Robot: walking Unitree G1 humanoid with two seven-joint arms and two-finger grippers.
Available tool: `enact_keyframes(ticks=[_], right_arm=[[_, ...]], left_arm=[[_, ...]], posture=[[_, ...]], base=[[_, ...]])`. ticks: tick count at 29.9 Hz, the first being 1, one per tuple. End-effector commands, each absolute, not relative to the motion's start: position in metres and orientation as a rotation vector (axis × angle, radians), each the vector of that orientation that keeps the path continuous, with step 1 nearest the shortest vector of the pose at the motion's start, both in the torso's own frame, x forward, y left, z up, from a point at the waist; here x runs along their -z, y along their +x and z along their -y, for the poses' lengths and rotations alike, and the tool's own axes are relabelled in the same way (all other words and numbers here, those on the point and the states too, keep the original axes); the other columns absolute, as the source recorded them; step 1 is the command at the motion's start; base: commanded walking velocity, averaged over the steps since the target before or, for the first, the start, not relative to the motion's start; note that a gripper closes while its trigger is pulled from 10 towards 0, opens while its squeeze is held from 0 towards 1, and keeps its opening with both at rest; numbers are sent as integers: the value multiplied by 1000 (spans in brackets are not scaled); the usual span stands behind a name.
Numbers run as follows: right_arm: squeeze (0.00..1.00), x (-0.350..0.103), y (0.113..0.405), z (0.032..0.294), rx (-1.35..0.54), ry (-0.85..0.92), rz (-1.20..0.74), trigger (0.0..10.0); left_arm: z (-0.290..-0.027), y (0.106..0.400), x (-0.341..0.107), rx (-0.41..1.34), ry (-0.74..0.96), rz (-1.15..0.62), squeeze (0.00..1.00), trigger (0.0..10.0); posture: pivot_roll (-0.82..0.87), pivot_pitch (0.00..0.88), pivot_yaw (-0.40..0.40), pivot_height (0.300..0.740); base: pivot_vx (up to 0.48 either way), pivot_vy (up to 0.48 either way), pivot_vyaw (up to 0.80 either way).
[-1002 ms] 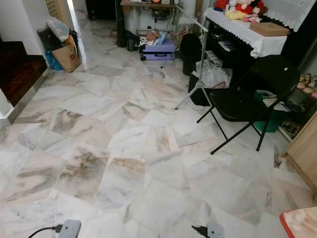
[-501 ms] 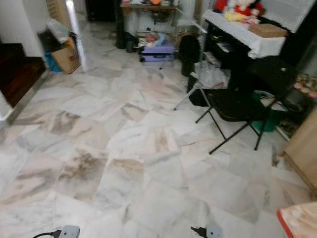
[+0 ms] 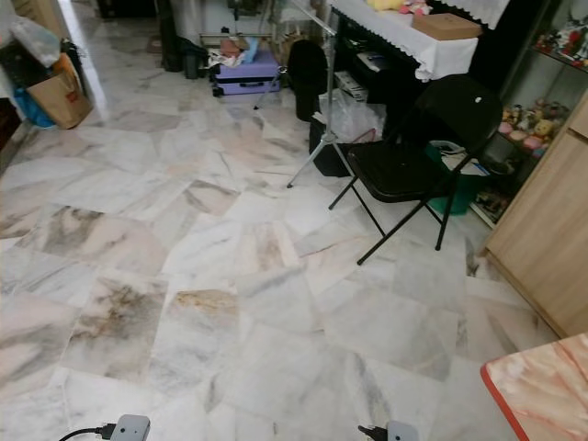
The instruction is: Setting the table
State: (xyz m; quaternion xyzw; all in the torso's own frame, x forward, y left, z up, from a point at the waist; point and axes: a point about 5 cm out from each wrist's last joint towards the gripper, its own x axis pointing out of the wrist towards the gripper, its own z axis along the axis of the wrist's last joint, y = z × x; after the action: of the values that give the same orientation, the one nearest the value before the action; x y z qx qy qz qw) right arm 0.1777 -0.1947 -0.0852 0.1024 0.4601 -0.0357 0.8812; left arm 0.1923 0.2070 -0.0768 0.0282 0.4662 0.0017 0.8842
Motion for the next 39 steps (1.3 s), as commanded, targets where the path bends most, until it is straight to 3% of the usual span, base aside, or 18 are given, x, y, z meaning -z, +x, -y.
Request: enact_keyframes(ticks=[1, 17, 23, 39], right_arm=[[0, 88, 170, 198, 81, 213, -989, 10000], [0, 87, 172, 200, 67, 191, -997, 10000], [0, 87, 171, 202, 64, 187, -1000, 10000], [0, 87, 174, 197, 49, 187, -1003, 10000]], left_arm=[[-205, 187, 80, 20, 87, -996, 0, 10000], [-203, 188, 80, 37, 120, -986, 0, 10000], [-202, 187, 80, 37, 136, -996, 0, 10000], [-200, 184, 82, 38, 116, -1002, 0, 10000]], posture=[[34, 89, -36, 740], [38, 57, -37, 740], [39, 60, -37, 740], [43, 94, -39, 740]], base=[[0, 0, -788], [0, 0, -788], [0, -456, -788], [0, 0, -788]])
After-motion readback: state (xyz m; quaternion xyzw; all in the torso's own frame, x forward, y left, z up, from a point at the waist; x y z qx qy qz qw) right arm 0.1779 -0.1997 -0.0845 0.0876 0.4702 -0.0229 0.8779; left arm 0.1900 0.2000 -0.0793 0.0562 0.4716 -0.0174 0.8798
